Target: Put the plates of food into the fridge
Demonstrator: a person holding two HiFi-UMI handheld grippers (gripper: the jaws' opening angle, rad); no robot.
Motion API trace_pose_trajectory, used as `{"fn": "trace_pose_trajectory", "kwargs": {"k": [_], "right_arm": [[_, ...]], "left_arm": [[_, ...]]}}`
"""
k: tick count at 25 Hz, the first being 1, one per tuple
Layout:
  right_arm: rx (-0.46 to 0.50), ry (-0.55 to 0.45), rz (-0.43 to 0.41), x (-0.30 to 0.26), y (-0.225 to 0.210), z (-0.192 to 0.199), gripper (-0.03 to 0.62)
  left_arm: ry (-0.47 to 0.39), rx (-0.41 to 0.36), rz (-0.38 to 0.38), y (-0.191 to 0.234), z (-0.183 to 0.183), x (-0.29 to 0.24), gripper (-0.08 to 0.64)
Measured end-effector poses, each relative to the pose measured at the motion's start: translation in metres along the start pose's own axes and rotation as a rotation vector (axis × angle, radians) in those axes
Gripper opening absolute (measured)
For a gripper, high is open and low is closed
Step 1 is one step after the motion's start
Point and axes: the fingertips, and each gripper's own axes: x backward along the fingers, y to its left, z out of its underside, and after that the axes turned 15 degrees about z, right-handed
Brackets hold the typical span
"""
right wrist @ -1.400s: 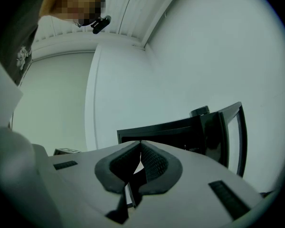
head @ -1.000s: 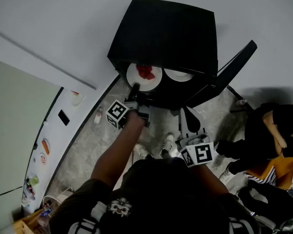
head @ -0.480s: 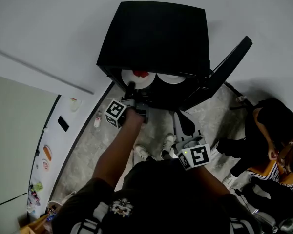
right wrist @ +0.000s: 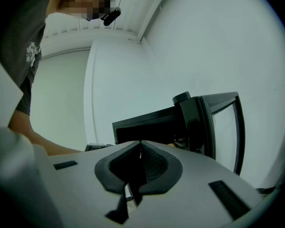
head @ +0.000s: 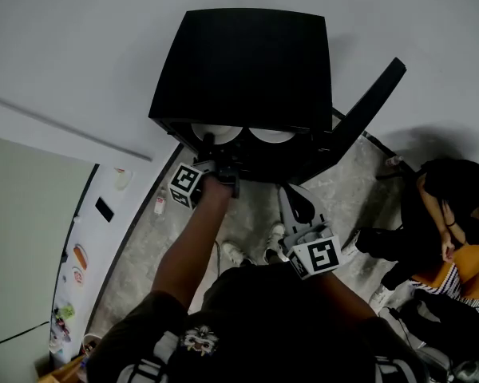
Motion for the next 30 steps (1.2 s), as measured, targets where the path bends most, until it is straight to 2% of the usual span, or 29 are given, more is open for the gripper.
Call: {"fn": "trace_pose_trajectory", "kwargs": {"k": [7,11,14,20,22,25,28,30], "right_arm": [[-0.018,-0.021,-0.01,-0.002,-0.008,-0.003,0.026],[-0.023,-0.017,-0.005,-0.003,-0.014,-0.002,0.026],[-0.015,-0.026,-0.008,-0.005,-0.017,-0.004,0.026],[-0.021,-0.022,-0.028,-0.01,-0.017,-0.006,0.026],[-0.018,-0.037,-0.046,-0.011,-0.016,-0.009,0.026],[-0.016,-0.048,-0.069,-0.012,-0.014,-0.012,0.026],[-0.018,-0.05,-0.087,-0.012,-0.012,-0.013,0.026],[-0.021,-0.053,-0.098,-0.012,-0.01,-0.012,0.026]], "left_arm": [[-0.003,-0.055,0.009,-0.004,0.002,-0.01,0.032],[0.025,-0.124,-0.023,-0.003,0.005,-0.007,0.139],[0.06,-0.22,-0.031,-0.011,0.006,0.002,0.183],[0.18,-0.496,-0.024,-0.036,0.014,0.037,0.19],[0.219,-0.598,0.004,-0.05,0.019,0.05,0.19],[0.28,-0.79,0.062,-0.078,0.029,0.066,0.184],[0.339,-1.001,0.125,-0.105,0.041,0.08,0.138],[0.36,-1.098,0.159,-0.118,0.046,0.089,0.091]]}}
